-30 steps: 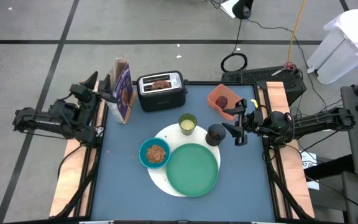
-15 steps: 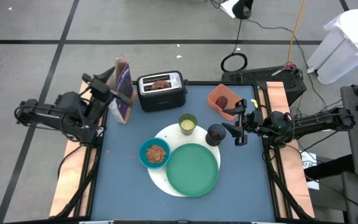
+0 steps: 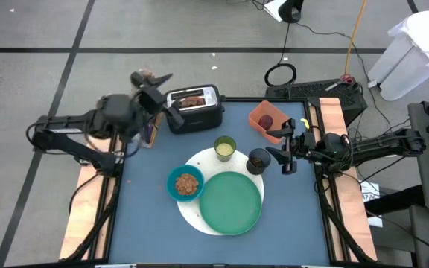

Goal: Arrange a breakfast setting
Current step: Put the brown toasted bread on the green plate

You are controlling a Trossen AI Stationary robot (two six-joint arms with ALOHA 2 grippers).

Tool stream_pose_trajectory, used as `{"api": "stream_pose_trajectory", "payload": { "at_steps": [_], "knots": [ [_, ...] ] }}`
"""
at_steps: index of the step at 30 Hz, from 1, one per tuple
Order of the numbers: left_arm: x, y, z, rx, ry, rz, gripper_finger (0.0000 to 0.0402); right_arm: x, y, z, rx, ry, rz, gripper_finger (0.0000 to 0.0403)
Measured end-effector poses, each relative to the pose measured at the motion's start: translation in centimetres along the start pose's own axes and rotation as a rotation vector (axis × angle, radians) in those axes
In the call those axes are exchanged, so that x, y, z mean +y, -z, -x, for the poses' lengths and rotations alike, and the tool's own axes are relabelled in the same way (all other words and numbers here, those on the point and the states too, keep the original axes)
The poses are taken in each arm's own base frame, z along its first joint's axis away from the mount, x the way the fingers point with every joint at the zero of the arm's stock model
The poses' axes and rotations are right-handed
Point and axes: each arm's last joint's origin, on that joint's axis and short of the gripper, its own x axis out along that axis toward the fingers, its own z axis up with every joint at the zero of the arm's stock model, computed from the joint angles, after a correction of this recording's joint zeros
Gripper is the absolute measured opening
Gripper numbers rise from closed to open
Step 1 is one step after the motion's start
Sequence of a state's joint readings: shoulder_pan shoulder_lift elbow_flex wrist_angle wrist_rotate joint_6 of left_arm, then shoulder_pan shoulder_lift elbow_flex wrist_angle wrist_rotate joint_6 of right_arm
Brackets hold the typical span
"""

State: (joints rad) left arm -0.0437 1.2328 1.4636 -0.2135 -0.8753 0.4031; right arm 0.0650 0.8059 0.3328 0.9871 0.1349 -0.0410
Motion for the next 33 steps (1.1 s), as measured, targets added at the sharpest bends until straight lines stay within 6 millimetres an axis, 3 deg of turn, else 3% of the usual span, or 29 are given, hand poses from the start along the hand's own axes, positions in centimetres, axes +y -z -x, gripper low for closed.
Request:
{"api": "stream_pose_trajectory", "payload": {
  "at_steps": [7,17,23,28,33],
  "knots": [
    [0.7,2.0,-4.2,0.157,0.212,0.007,0.028,0.0,0.1,0.0,0.006,0.0,-0.002,0.0247],
    [2.6,7.9,-10.6,0.435,0.35,0.071,0.028,0.0,0.6,0.0,0.059,0.002,0.005,0.0247],
    [2.8,11.3,-14.0,0.554,0.384,0.085,0.028,0.0,0.6,0.0,0.058,0.001,0.006,0.0247],
    [3.0,13.6,-15.3,0.667,0.388,0.039,0.028,0.0,0.6,0.0,0.059,0.001,0.007,0.0247],
    [3.5,14.4,-15.0,0.738,0.408,0.031,0.028,0.0,0.6,0.0,0.059,0.001,0.008,0.0247]
  ]
}}
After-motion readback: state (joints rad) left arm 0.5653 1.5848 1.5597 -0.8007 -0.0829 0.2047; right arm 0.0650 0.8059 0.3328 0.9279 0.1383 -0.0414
